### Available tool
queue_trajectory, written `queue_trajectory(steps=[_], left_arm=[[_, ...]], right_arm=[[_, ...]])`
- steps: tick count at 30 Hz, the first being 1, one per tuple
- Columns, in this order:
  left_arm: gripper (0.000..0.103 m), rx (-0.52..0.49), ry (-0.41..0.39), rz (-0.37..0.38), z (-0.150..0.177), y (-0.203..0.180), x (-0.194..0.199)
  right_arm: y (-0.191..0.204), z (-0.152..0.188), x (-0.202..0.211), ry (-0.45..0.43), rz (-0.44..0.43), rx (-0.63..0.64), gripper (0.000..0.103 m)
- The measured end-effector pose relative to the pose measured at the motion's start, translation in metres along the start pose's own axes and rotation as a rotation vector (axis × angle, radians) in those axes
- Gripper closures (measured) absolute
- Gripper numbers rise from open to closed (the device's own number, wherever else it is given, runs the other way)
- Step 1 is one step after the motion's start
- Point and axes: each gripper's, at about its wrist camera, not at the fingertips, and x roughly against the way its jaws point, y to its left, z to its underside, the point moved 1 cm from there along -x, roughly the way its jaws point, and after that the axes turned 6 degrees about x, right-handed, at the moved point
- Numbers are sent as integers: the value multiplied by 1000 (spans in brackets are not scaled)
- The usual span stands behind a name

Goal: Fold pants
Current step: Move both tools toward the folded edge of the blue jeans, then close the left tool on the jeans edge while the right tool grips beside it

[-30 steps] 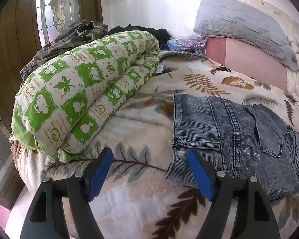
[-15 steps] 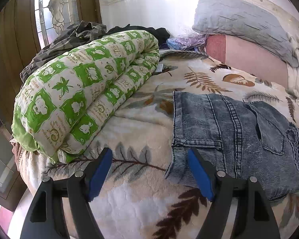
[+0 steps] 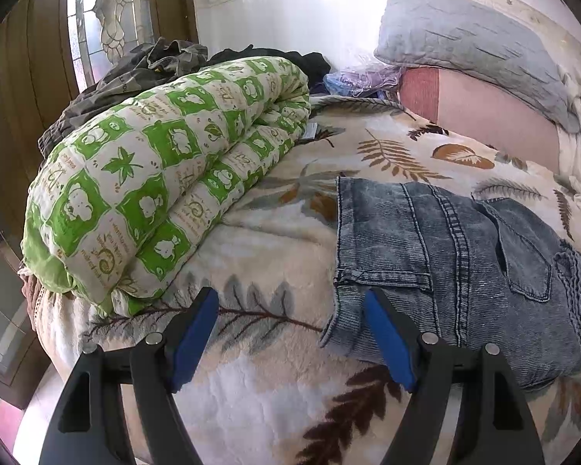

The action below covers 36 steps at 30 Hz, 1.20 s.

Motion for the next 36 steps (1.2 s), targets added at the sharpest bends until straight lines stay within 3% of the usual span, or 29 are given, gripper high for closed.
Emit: queue_trajectory(steps=[6,12,18,27,36], left_arm=[[25,48,9,34,2,8,7],[25,72,66,74,4,11,3],[25,92,98,99,5,9,-5],[25,108,130,196,2,-3,-19],[25,172,205,352,2,-7,-42]], right_arm=[[-1,1,-3,5,24,24,29],[6,-3,-6,9,69,83,29],[31,-31,-25,37,32,145,28],[109,-120,-127,304,-135,283,28],[190,-152,-226,488,-131,522,28]])
